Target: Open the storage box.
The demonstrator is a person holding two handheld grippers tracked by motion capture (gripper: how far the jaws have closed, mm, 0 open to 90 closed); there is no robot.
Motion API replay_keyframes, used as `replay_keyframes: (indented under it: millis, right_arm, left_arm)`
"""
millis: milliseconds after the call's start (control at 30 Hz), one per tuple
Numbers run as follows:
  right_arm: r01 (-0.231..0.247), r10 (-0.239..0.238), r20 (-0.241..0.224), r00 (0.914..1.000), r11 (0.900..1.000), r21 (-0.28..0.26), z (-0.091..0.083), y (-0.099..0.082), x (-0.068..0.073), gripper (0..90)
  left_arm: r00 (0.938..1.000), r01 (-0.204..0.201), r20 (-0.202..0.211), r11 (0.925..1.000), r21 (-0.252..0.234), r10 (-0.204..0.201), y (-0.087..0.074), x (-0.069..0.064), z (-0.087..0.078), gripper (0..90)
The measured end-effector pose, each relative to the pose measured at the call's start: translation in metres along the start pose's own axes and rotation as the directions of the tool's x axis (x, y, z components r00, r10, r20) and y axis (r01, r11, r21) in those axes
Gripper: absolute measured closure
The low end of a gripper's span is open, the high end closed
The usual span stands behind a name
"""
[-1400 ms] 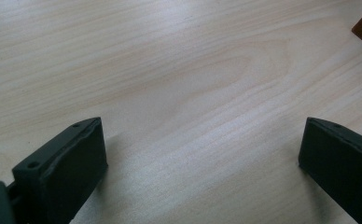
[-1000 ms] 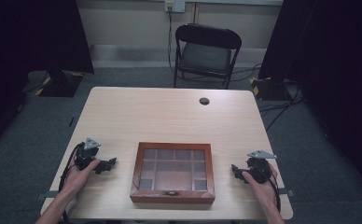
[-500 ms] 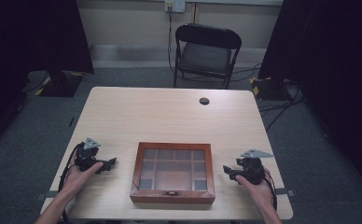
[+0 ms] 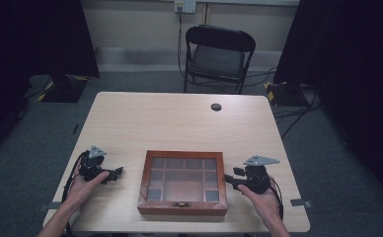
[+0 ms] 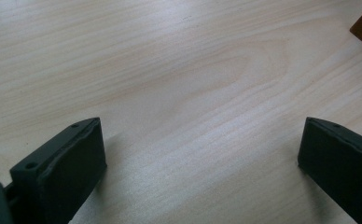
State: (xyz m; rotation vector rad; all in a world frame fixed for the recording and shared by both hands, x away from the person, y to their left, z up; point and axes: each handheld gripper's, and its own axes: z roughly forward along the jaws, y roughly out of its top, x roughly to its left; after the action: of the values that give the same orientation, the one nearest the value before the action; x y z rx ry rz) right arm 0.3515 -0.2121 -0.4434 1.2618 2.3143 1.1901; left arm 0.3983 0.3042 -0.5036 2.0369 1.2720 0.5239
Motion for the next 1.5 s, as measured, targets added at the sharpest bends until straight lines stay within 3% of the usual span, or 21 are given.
replay_keyframes:
  millis: [67,133,167,233,267,300,400,500,600,633,667,733,767,833,933,1000,1033,1100,1233,1267,1500]
  right_arm:
    - [0.005,-0.004,0.008,1.0000,0.9993,-0.038,-0.009,0.005,0.002,48.7]
    - [0.011,-0.011,0.002,0.9999,0.9992,-0.038,-0.012,0.008,0.003,48.7]
    - [0.027,-0.028,-0.031,0.9992,0.9991,-0.033,-0.014,0.012,0.006,49.4]
    - [0.033,-0.034,-0.043,0.9985,0.9990,-0.030,-0.014,0.014,0.009,50.2]
    - [0.044,-0.046,-0.082,0.9956,0.9986,-0.032,-0.011,0.017,0.015,51.9]
    - [0.044,-0.046,-0.082,0.9956,0.9986,-0.032,-0.011,0.017,0.015,51.9]
    - [0.087,-0.089,-0.145,0.9854,0.9959,-0.024,-0.001,0.024,0.032,54.7]
    - [0.110,-0.112,-0.175,0.9783,0.9937,-0.021,0.004,0.029,0.041,54.5]
    - [0.158,-0.158,-0.232,0.9600,0.9873,-0.015,0.011,0.038,0.060,56.1]
    - [0.158,-0.158,-0.232,0.9600,0.9873,-0.015,0.011,0.038,0.060,56.1]
    - [0.182,-0.181,-0.259,0.9488,0.9831,-0.020,0.013,0.043,0.069,57.9]
    - [0.198,-0.201,-0.288,0.9363,0.9794,-0.038,0.015,0.046,0.077,59.9]
    - [0.198,-0.201,-0.288,0.9363,0.9794,-0.038,0.015,0.046,0.077,59.9]
    - [0.222,-0.221,-0.331,0.9173,0.9744,-0.037,0.019,0.045,0.089,62.5]
    - [0.239,-0.233,-0.356,0.9047,0.9706,-0.029,0.022,0.043,0.094,64.6]
    - [0.260,-0.242,-0.392,0.8874,0.9657,-0.008,0.027,0.039,0.099,65.8]
    - [0.260,-0.242,-0.392,0.8874,0.9657,-0.008,0.027,0.039,0.099,65.8]
    - [0.276,-0.248,-0.426,0.8701,0.9612,0.004,0.031,0.035,0.102,68.7]
    - [0.281,-0.245,-0.449,0.8591,0.9596,0.014,0.034,0.030,0.105,71.5]
    - [0.297,-0.253,-0.462,0.8501,0.9546,0.023,0.035,0.026,0.109,72.8]
    - [0.328,-0.275,-0.485,0.8298,0.9444,0.025,0.037,0.022,0.114,78.5]
  left_arm:
    - [1.0000,-0.002,0.000,1.0000,0.001,0.002,0.000,0.000,0.000,0.0]
    - [1.0000,-0.002,0.000,1.0000,0.002,0.002,0.000,0.000,0.000,0.0]
    - [1.0000,0.000,-0.001,1.0000,0.000,0.000,0.000,0.000,0.000,0.0]
    - [1.0000,0.000,-0.001,1.0000,0.000,0.000,0.000,0.000,0.000,0.0]
    - [1.0000,0.000,-0.001,1.0000,0.000,0.000,0.000,0.000,0.000,0.0]
    - [1.0000,0.000,-0.001,1.0000,0.000,0.000,0.000,0.000,0.000,0.0]
    - [1.0000,0.000,-0.001,1.0000,0.001,0.000,0.000,0.000,0.000,0.0]
    - [1.0000,0.000,0.000,1.0000,0.001,0.000,0.000,0.000,0.000,0.0]
    - [1.0000,0.000,-0.001,1.0000,0.001,0.000,0.000,0.000,0.000,0.0]
    - [1.0000,0.000,-0.001,1.0000,0.001,0.000,0.000,0.000,0.000,0.0]
    - [1.0000,0.001,-0.002,1.0000,0.001,-0.001,0.000,0.000,0.000,0.0]
    - [0.9999,-0.004,-0.009,1.0000,0.006,0.004,0.000,0.000,0.000,0.0]
    - [0.9999,-0.004,-0.009,1.0000,0.006,0.004,0.000,0.000,0.000,0.0]
    - [0.9999,-0.004,-0.009,1.0000,0.007,0.005,0.000,0.000,0.000,0.0]
    - [1.0000,-0.002,-0.010,1.0000,0.006,0.002,0.000,0.000,0.000,0.0]
    - [0.9999,0.004,-0.014,1.0000,0.002,-0.004,0.000,-0.001,0.000,0.0]
    - [0.9999,0.004,-0.014,1.0000,0.002,-0.004,0.000,-0.001,0.000,0.0]
    - [0.9998,0.004,-0.018,0.9999,0.011,-0.004,0.001,-0.001,0.000,0.0]
    - [0.9998,0.008,-0.018,0.9999,0.013,-0.008,0.001,-0.001,0.000,0.4]
    - [0.9998,0.013,-0.012,0.9999,0.005,-0.013,0.002,-0.003,0.000,1.6]
    - [0.9999,-0.013,-0.001,0.9999,0.002,0.013,0.005,-0.009,-0.002,15.4]
